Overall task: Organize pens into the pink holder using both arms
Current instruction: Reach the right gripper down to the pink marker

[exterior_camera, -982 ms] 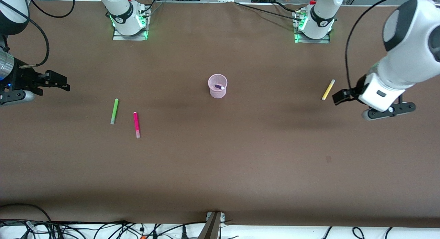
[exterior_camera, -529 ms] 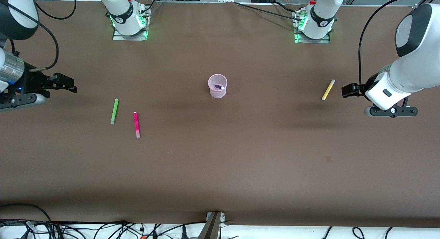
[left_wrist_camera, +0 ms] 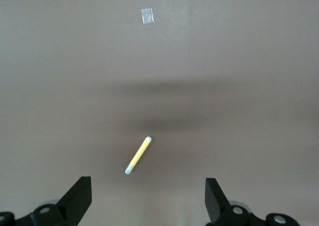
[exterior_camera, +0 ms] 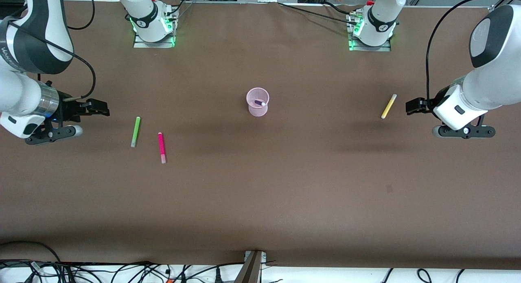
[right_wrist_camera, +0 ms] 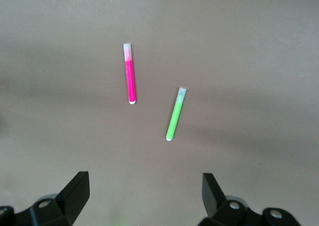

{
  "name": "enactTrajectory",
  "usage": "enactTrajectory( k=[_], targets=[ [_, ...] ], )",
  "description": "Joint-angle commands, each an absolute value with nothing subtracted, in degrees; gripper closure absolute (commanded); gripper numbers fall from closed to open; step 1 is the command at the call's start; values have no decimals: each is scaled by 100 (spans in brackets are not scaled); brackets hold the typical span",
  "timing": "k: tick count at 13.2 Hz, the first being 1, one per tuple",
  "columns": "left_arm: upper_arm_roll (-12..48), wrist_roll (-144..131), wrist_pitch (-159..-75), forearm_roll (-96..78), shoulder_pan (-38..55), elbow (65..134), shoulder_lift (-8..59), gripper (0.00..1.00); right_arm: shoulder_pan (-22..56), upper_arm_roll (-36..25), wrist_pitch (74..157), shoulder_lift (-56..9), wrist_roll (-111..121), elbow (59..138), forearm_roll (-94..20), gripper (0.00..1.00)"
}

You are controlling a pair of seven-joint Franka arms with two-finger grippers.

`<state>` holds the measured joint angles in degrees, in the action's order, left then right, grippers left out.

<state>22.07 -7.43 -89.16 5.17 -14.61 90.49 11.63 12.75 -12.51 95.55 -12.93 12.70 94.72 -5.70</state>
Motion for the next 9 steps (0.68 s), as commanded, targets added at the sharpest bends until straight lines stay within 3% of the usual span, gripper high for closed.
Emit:
enactTrajectory(
  k=[1, 6, 9],
  targets=[
    [2241, -589, -8877, 387, -1538, 9114, 1081, 0, 1458, -1257, 10314, -1257, 1318, 10218, -852, 0],
    [2241, -633, -8877, 369, -1538, 9079, 1099, 0, 1925, -1257, 11785, -1915, 1257, 10837, -853, 3],
    [2250, -790, -8886, 378, -1468, 9062, 1230, 0, 2065, -1257, 12232, -2354, 1257, 10846, -853, 13]
  ],
)
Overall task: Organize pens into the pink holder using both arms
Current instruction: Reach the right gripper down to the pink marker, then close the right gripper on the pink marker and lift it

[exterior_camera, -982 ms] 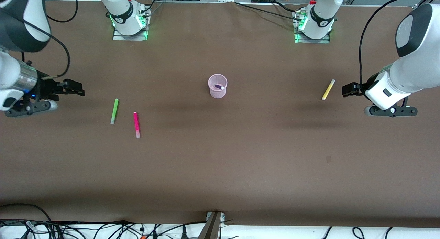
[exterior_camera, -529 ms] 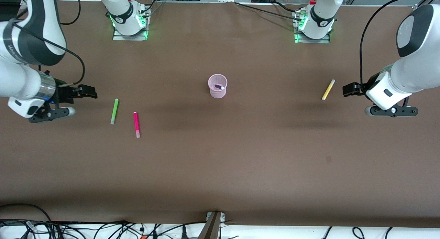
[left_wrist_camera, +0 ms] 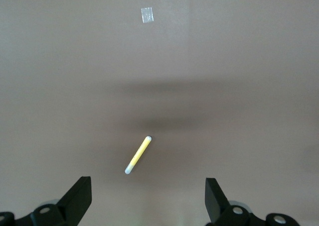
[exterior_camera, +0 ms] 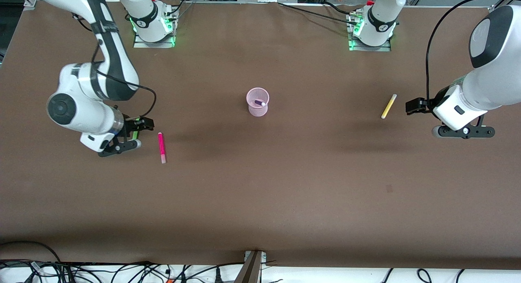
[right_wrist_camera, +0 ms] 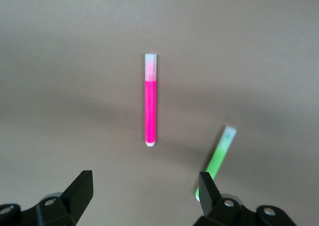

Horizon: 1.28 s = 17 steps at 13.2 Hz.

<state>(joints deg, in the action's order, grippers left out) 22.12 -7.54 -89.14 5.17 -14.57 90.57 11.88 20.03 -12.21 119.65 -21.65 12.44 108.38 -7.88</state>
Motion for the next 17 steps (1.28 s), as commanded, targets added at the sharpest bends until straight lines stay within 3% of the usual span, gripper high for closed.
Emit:
enactTrajectory(
  k=[1, 4, 12, 13, 16, 17],
  targets=[
    [2259, -869, -8903, 378, -1459, 9044, 1283, 0, 2074, -1257, 12478, -2547, 1257, 10846, -853, 14],
    [2259, -975, -8886, 387, -1441, 9053, 1336, 0, 2101, -1222, 12919, -2961, 1257, 10846, -861, 17],
    [2268, -888, -8886, 387, -1406, 9053, 1345, 0, 2083, -1222, 13253, -3217, 1336, 11144, -1529, 40],
    [2268, -888, -8886, 387, -1406, 9053, 1345, 0, 2083, -1222, 13358, -3208, 1345, 11223, -1529, 50],
    [2268, -888, -8886, 387, -1406, 9053, 1345, 0, 2083, -1222, 13351, -3199, 1327, 11268, -1529, 100],
    [2276, -888, -8886, 378, -1415, 9053, 1345, 0, 2092, -1222, 13316, -3199, 1249, 11241, -1529, 100]
  ],
)
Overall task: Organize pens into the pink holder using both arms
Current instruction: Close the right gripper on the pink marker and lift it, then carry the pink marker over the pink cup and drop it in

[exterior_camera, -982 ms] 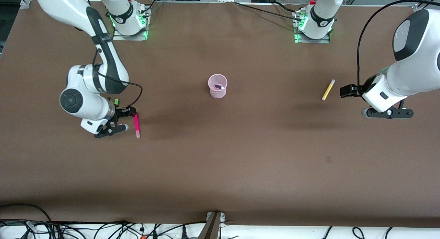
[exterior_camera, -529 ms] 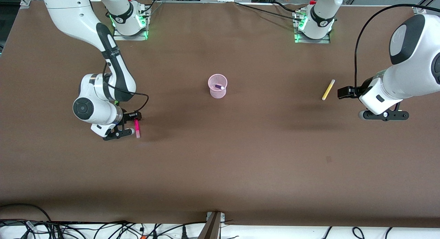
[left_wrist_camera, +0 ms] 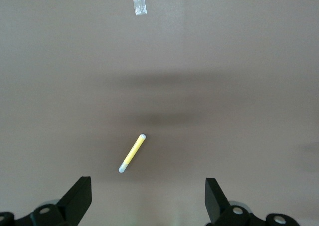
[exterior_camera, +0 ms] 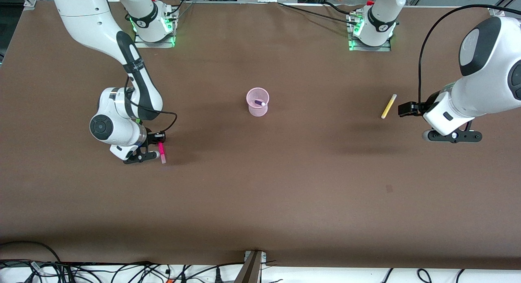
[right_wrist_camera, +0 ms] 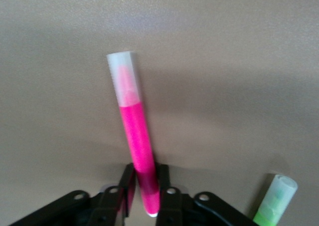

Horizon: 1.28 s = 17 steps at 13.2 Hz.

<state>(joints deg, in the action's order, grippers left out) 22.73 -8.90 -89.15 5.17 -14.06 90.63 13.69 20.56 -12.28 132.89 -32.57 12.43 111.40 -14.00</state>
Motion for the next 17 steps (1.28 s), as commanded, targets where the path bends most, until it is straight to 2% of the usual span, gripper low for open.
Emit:
enactTrajectory(
  k=[1, 6, 10, 13, 14, 17],
  targets=[
    [2276, -896, -8886, 378, -1406, 9053, 1345, 0, 2092, -1222, 13107, -3182, 1161, 11172, -1564, 100],
    [2276, -888, -8886, 378, -1389, 9044, 1362, 0, 2293, -1082, 10903, -3050, -673, 10145, -2082, 100],
    [2276, -888, -8886, 378, -1397, 9035, 1362, 0, 2355, -643, 9073, -2883, -2413, 9712, -3276, 100],
    [2276, -896, -8886, 378, -1389, 9035, 1362, 0, 2355, 68, 8965, -2663, -3469, 9703, -3637, 100],
    [2276, -896, -8886, 378, -1389, 9035, 1362, 0, 2355, 253, 8991, -2646, -3802, 9694, -4074, 100],
    [2276, -905, -8886, 378, -1389, 9044, 1362, 0, 2486, 649, 9069, -2663, -4366, 9703, -4702, 100]
  ],
)
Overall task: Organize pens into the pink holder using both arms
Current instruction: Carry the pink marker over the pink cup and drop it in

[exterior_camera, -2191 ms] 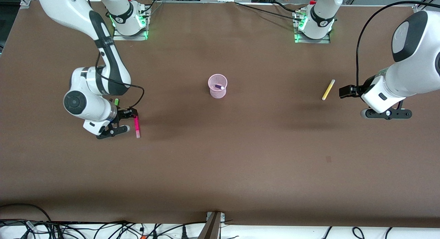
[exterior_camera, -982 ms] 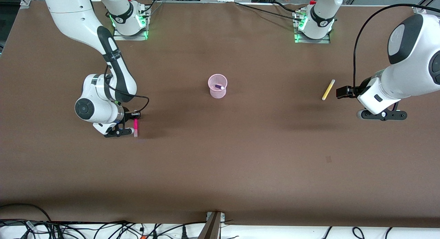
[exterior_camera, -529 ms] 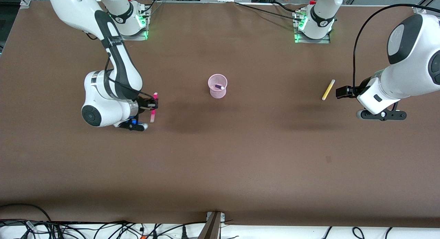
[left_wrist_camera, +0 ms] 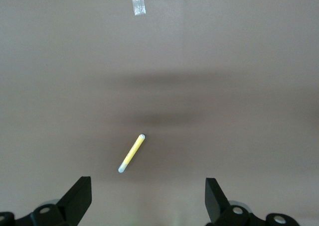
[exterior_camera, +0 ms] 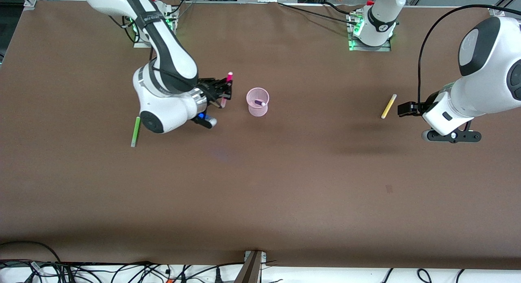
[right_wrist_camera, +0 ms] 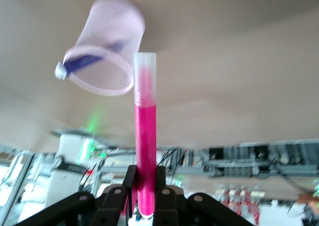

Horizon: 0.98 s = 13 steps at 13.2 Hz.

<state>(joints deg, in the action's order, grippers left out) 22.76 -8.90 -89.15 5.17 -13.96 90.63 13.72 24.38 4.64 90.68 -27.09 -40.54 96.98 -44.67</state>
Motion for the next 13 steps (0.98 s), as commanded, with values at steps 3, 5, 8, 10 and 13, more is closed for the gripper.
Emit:
enactTrajectory(
  k=[3, 5, 8, 10, 13],
  targets=[
    [2276, -905, -8886, 378, -1389, 9044, 1362, 0, 3004, 677, 9815, -2751, -4974, 9703, -5140, 100],
    [2276, -896, -8886, 378, -1389, 9044, 1362, 0, 3093, 677, 10133, -2873, -4983, 9703, -5308, 100],
    [2276, -905, -8886, 378, -1389, 9044, 1362, 0, 3146, 677, 10361, -3058, -4940, 9694, -5318, 100],
    [2276, -914, -8886, 378, -1389, 9044, 1362, 0, 3217, 668, 10625, -3225, -4957, 9686, -5256, 100],
    [2276, -914, -8886, 378, -1389, 9044, 1362, 0, 3217, 668, 10705, -3375, -4922, 9677, -5238, 100]
  ],
)
